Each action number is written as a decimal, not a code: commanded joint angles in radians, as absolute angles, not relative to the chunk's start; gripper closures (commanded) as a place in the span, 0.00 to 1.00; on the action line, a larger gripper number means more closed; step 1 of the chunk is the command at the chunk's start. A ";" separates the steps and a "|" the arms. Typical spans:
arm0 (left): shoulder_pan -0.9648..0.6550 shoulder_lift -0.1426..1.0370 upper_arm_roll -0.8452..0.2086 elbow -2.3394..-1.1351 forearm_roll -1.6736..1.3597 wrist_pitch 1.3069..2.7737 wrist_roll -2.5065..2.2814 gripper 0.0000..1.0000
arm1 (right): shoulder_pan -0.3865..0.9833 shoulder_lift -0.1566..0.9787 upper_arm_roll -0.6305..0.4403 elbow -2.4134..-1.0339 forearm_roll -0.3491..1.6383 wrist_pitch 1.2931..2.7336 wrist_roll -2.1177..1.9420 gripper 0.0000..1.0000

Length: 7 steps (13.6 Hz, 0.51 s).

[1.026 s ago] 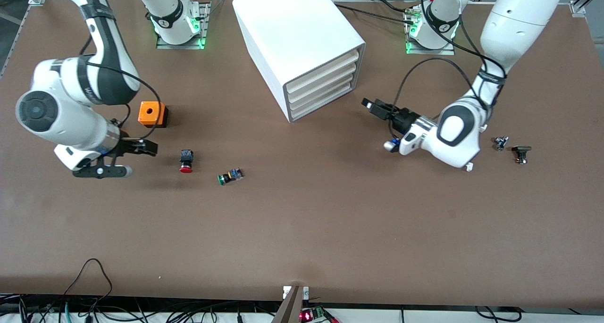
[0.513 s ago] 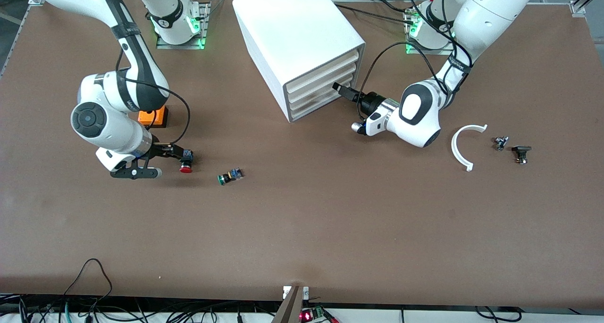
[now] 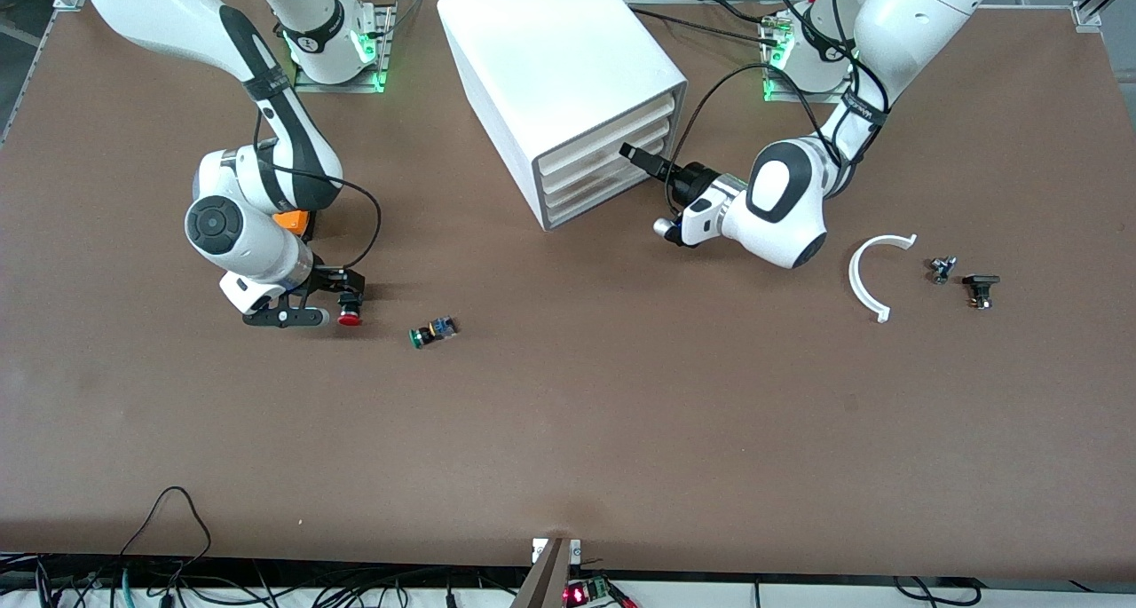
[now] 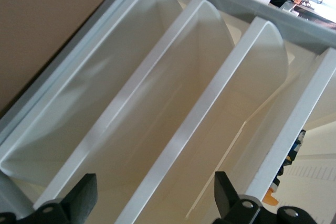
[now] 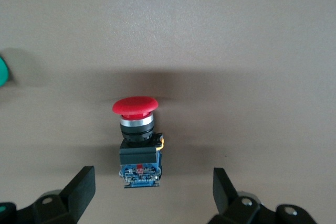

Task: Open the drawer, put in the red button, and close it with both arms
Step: 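Pull the drawer open with the left gripper while the right gripper grasps the button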

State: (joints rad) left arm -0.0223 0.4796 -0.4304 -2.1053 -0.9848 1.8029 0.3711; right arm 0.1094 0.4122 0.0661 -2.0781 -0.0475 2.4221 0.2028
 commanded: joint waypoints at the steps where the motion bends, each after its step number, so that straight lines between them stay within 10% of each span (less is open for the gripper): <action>1: -0.009 0.449 -0.445 -2.164 -1.015 1.832 0.425 0.07 | 0.104 0.426 0.075 -2.086 -0.035 2.450 0.215 0.01; 3: -0.012 0.451 -0.448 -2.175 -1.014 1.850 0.426 0.23 | 0.104 0.446 0.077 -2.086 -0.035 2.460 0.215 0.01; 6: -0.014 0.456 -0.471 -2.177 -1.011 1.897 0.426 1.00 | 0.106 0.463 0.087 -2.085 -0.035 2.465 0.215 0.01; 7: -0.014 0.454 -0.469 -2.171 -0.997 1.899 0.425 1.00 | 0.106 0.469 0.087 -2.082 -0.035 2.467 0.215 0.01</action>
